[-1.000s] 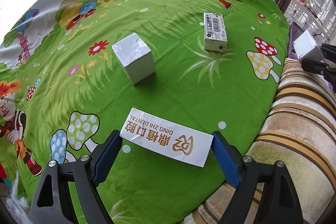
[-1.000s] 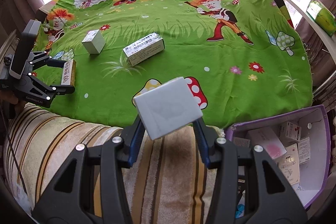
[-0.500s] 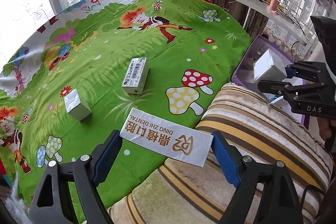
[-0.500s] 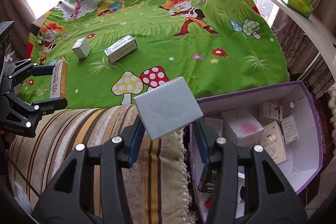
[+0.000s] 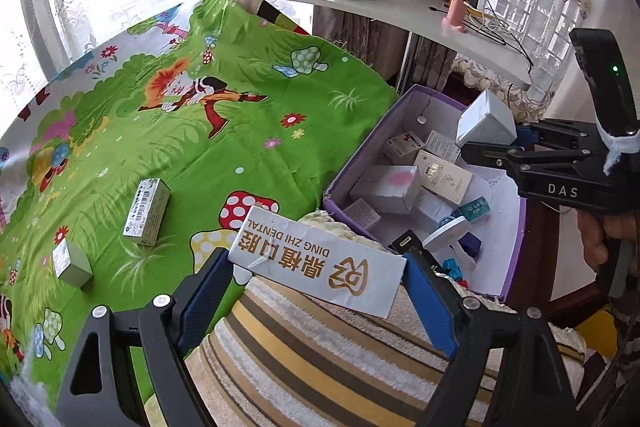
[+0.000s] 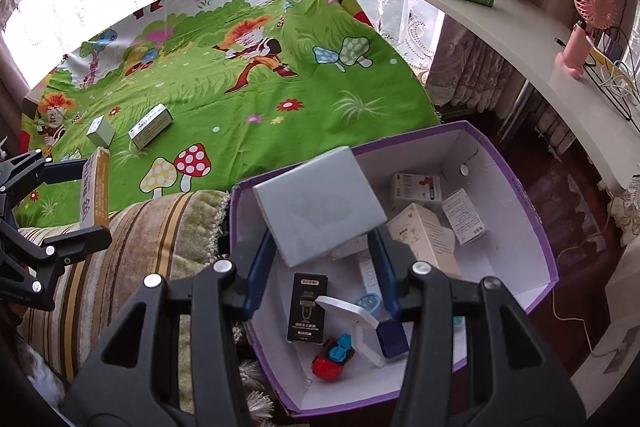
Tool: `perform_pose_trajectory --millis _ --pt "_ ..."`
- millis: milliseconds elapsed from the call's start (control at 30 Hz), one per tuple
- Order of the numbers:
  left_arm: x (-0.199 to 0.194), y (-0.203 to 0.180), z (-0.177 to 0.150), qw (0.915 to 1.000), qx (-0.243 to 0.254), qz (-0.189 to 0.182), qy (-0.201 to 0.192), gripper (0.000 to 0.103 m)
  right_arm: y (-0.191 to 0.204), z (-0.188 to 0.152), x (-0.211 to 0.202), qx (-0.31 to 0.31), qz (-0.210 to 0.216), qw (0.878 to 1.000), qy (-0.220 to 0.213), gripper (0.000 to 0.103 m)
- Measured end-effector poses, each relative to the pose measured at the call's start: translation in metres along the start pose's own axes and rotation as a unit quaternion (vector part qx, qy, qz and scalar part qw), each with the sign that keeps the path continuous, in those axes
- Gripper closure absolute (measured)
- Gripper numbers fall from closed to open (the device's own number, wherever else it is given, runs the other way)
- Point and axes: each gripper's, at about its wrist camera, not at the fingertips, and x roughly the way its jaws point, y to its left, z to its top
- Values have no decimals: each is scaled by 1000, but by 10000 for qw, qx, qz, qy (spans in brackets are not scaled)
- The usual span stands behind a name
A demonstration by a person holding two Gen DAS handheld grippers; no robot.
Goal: Organize rigid objects
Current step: 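Carry both boxes into the purple box and open both tools, then move both open tools back toward the last two boxes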
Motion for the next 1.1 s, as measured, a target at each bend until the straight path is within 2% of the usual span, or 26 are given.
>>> perform_pose_trajectory --millis 267,467,533,600,667,933,1100 --pt "11 -45 18 9990 317 -323 -67 17 -49 -5 -9 415 -446 9981 -71 53" --pt "14 -65 27 9971 445 -604 -140 15 -71 -7 -15 658 -568 9961 -131 52" --pt "15 -68 29 9973 443 -560 -172 15 -74 -7 -16 688 -592 9958 -129 52" --pt "16 -69 31 9976 416 -508 -197 13 -76 -7 -17 719 -592 9956 -134 43" --pt "15 -68 32 9978 363 -493 -246 12 -77 -7 -19 746 -613 9951 -204 26" --pt "8 -62 31 9973 206 -433 -564 12 -73 -3 -25 730 -734 9940 -348 16" --pt "-1 -56 31 9965 268 -90 -788 12 -64 2 -32 720 -775 9928 -555 9"
